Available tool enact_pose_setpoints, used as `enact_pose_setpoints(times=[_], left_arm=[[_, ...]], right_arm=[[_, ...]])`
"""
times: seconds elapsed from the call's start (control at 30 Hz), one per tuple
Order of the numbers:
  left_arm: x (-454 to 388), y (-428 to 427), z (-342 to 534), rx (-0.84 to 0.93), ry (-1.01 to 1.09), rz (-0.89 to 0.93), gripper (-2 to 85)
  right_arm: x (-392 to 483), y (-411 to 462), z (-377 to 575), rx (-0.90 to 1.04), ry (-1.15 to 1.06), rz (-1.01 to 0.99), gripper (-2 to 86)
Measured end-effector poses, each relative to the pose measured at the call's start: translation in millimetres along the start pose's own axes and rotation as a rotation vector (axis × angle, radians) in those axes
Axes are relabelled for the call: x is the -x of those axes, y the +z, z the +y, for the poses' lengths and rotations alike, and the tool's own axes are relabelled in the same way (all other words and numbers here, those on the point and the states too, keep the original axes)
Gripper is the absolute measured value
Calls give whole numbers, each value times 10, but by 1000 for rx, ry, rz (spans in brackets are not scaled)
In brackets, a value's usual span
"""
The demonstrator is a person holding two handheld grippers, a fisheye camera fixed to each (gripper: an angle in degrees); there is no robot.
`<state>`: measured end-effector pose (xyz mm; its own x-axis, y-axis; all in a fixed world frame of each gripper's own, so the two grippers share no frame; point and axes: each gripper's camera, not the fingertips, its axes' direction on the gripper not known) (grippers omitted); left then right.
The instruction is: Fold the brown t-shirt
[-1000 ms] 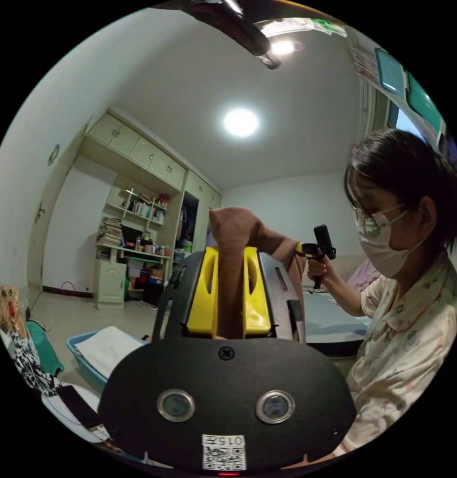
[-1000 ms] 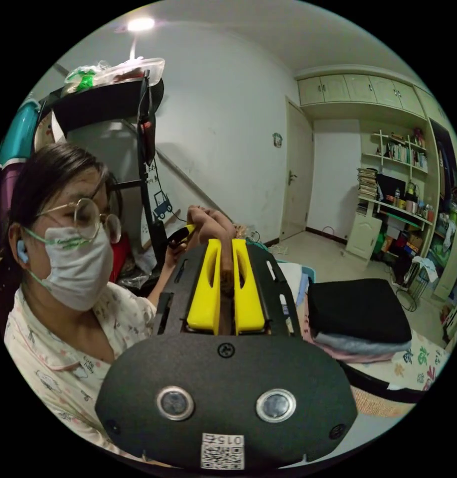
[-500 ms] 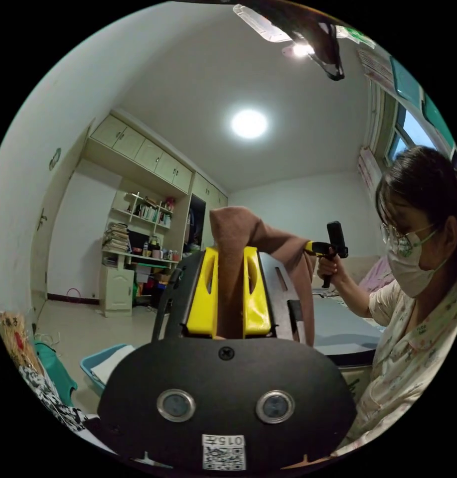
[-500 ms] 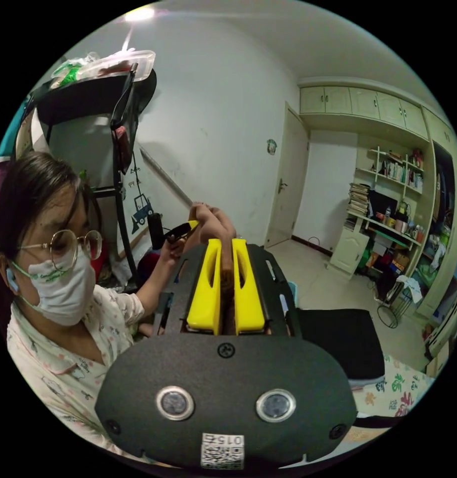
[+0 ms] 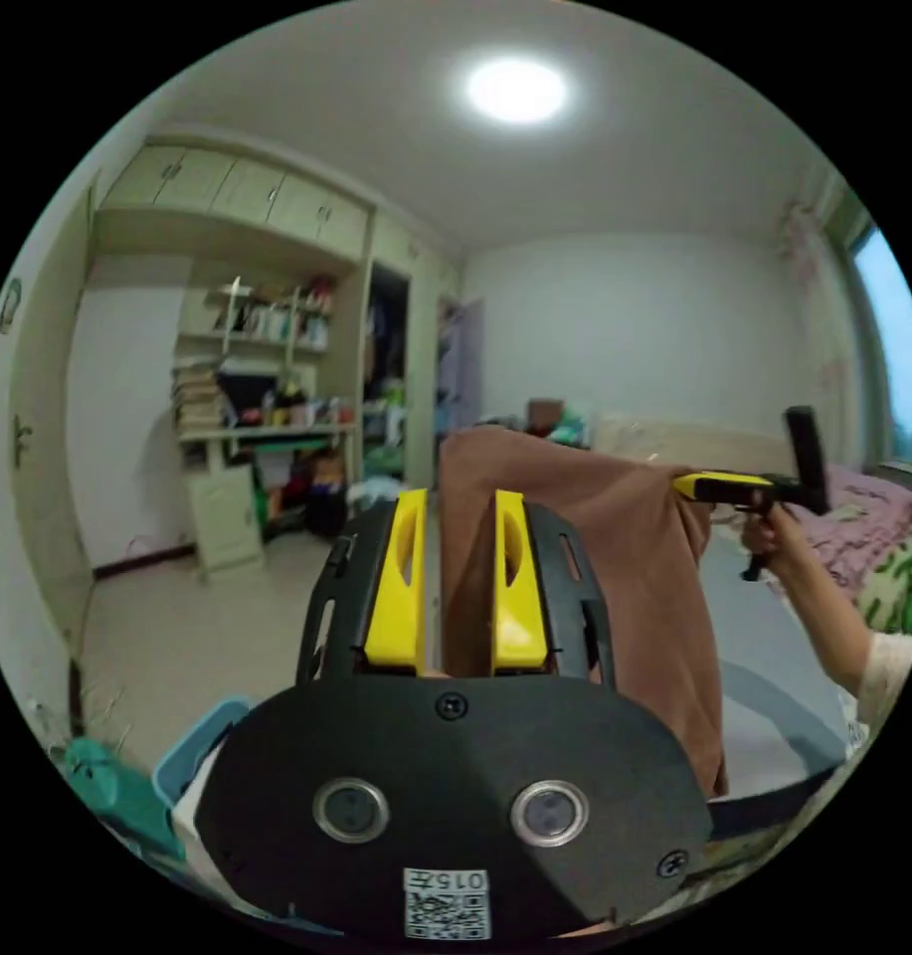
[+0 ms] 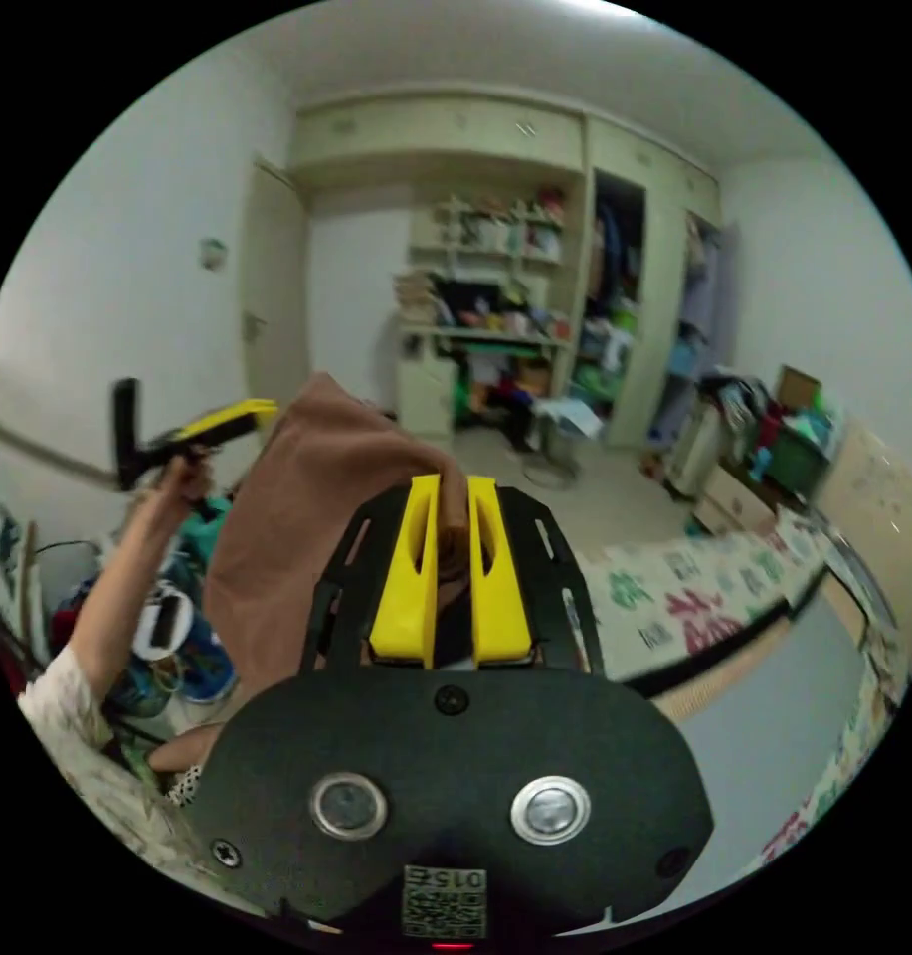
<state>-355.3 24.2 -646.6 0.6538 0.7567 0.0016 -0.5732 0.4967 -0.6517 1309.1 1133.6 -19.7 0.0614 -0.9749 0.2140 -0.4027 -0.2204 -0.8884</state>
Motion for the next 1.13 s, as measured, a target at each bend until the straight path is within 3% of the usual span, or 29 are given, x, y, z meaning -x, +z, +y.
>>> enact_pose_setpoints(times=[0.13,0.27,0.37,0.4,0.47,0.57,0.77,0.9,0.97,1.03,1.13], left_arm=[[-501,458,568,15,64,65,95],[-731,885,869,103,36,220,88],[-1069,1465,1010,285,93,302,97],[-1217,1683,1127,342,101,296,99],[-1374,1694,1288,264,127,233,100],[-1340,1697,1365,195,55,242,97],[-1494,1813,1321,126,59,200,94],[-1152,1617,1350,44,-55,334,96],[-815,1224,1531,-45,-129,258,109],[-193,658,1951,-144,-264,-97,117],[1009,474,2487,7,-530,-429,152]], right_arm=[[-64,658,-161,17,-12,57,-2],[294,1213,-615,-30,-65,-136,-5],[738,1796,-952,10,-150,-157,-5],[900,2088,-1060,30,-177,-92,-5],[1066,2617,-1187,91,-185,28,-5],[1173,3617,-1254,335,-172,106,-6],[1635,4084,-1234,184,-353,435,-6],[1667,4281,-1316,156,-391,528,-6],[1626,4314,-1357,145,-389,534,-6],[1591,4338,-1391,136,-394,547,-6],[1514,4351,-1455,131,-401,564,-6]])
